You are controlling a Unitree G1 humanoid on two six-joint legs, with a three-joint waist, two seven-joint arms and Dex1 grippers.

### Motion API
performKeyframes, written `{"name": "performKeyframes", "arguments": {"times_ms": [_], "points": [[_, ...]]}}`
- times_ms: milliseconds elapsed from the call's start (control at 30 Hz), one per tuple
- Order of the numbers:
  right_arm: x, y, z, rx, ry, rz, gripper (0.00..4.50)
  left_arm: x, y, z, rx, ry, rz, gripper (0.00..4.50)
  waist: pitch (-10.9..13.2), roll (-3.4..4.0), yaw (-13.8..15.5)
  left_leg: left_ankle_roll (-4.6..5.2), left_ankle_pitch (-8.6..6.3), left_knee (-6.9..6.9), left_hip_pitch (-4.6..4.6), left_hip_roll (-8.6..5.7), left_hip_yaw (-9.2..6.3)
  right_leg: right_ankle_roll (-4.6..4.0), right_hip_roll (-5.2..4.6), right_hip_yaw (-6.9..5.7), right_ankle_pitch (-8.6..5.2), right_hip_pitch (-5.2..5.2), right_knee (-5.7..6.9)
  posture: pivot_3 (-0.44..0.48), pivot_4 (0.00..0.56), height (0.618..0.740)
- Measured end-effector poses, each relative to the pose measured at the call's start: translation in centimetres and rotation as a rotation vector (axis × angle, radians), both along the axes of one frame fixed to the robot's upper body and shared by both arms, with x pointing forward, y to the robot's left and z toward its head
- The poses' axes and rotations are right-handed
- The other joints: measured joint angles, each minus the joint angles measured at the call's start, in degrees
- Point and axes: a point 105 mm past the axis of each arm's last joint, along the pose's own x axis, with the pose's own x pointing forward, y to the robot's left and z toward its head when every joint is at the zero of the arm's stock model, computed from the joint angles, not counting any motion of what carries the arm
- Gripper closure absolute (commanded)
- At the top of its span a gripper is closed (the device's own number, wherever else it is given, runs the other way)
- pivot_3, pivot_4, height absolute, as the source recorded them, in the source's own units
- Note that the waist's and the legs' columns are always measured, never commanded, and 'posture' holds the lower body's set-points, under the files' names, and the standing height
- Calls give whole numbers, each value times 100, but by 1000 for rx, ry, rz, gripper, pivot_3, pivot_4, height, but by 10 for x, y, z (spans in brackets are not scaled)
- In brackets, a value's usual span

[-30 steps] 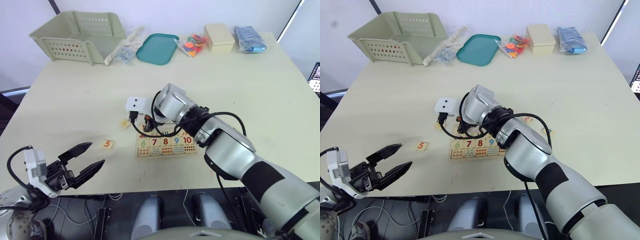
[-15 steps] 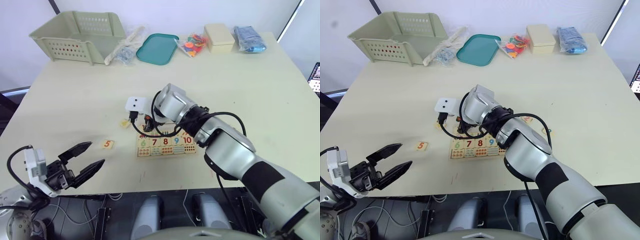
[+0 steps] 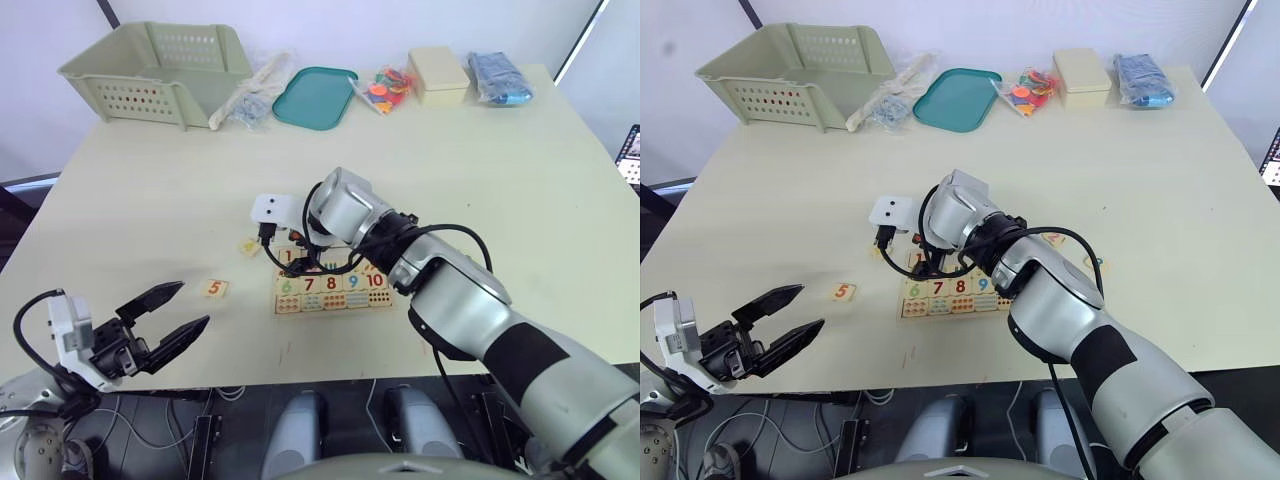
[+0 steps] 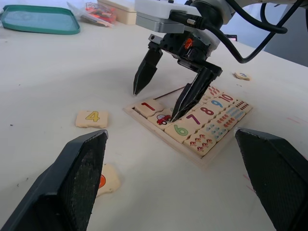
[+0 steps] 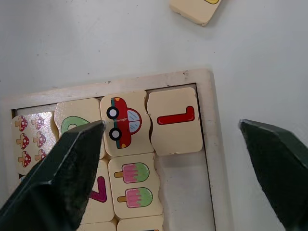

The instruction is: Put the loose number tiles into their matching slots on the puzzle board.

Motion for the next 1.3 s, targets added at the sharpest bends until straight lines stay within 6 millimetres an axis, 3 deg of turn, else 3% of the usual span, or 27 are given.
{"name": "performKeyframes", "arguments": {"times_ms": [100,300,533,600,800,833,1300], "points": [[0,0,1,9,6,0,110,0,0,0,0,1,1,0,0,0,1,0,0,0,0,0,0,0,0,0,0,0,0,0,150,740],[-15,8,11,250,65,92,110,-1,0,-1,1,4,2,0,-3,-5,23,0,0,0,0,0,-1,1,-4,-2,1,3,-1,0,150,740],[-6,-5,13,416,56,73,110,-1,-1,0,0,3,1,0,-4,-7,10,0,1,1,3,0,1,1,8,0,1,3,2,0,150,740],[-2,-7,13,429,46,63,941,1,-1,1,1,-4,-2,0,-4,-6,-5,0,1,-1,4,1,2,1,15,1,0,3,2,0,150,740],[0,-7,6,446,32,75,4264,2,-1,3,-1,-11,-7,0,-4,-7,-12,0,1,-1,4,1,4,1,16,3,0,3,1,0,150,740],[1,-7,5,450,29,75,4469,2,-1,3,-1,-10,-7,0,-3,-6,-12,0,1,-1,4,1,4,1,16,4,0,3,1,0,150,740],[10,-10,-8,453,53,-9,4469,2,-1,3,-2,-8,-8,0,-3,-6,-13,-1,1,-1,4,1,4,1,15,4,0,3,1,0,150,740]]}}
